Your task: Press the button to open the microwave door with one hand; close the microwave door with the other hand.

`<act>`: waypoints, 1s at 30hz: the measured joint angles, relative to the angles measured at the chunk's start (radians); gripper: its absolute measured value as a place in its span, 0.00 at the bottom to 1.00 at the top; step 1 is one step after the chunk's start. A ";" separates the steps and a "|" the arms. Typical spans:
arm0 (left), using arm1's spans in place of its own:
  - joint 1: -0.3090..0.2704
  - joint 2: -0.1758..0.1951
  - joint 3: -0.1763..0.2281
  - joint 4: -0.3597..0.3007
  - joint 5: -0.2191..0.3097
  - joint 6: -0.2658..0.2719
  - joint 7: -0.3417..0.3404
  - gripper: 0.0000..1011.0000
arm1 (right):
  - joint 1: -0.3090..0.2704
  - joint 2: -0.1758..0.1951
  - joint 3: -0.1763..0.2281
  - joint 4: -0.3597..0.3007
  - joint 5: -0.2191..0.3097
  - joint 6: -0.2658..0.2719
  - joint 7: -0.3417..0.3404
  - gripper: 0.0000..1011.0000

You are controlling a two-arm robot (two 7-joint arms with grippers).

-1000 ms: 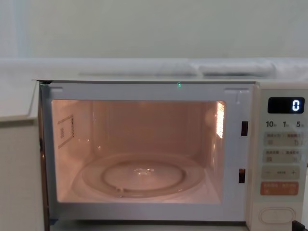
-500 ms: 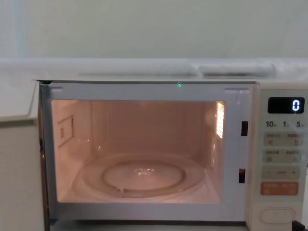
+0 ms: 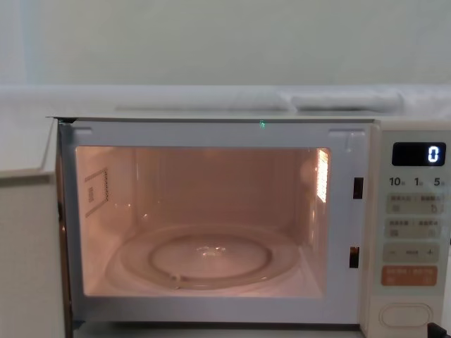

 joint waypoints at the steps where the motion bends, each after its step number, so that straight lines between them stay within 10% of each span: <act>1: 0.000 0.000 0.000 0.000 0.000 0.000 0.000 0.99 | 0.000 0.000 0.000 0.000 0.000 0.000 0.000 0.99; 15: 0.000 0.000 0.000 0.000 0.000 0.000 0.000 0.87 | 0.000 0.000 0.000 0.000 0.000 0.000 0.000 0.99; 30: 0.000 0.000 0.000 0.000 0.000 0.000 0.000 0.38 | 0.000 0.000 0.000 0.000 0.000 0.000 0.000 0.99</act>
